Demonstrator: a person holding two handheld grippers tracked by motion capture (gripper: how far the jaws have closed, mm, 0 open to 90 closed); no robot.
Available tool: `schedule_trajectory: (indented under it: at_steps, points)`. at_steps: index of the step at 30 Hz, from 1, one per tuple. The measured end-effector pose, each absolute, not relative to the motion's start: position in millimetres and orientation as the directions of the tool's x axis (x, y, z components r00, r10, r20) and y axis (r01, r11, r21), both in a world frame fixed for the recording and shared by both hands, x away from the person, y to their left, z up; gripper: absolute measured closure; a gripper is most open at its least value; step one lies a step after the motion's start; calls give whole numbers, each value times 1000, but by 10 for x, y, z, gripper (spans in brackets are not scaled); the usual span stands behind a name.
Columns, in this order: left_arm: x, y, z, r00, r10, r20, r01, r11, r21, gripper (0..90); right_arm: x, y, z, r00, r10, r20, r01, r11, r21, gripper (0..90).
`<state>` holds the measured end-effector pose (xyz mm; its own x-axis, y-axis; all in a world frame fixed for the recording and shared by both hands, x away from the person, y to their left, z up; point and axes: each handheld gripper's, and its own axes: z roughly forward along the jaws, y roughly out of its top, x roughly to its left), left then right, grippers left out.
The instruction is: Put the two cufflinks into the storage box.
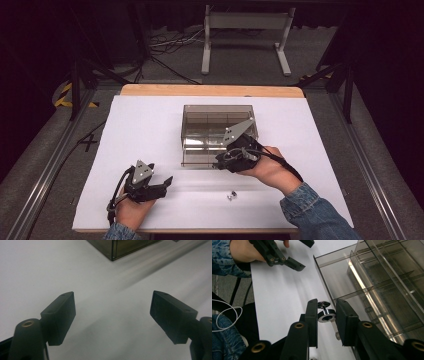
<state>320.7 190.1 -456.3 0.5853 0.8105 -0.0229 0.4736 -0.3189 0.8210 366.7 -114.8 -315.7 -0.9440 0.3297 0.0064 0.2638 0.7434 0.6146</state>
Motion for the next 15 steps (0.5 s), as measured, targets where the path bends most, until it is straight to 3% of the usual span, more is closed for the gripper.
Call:
schedule_trajectory:
  at_steps: [15]
  points:
    - [3206, 1904, -4563, 584, 811, -26, 477, -317, 820, 213, 3821, -1101, -3112, -924, 383, -5, 303, 740, 600, 724]
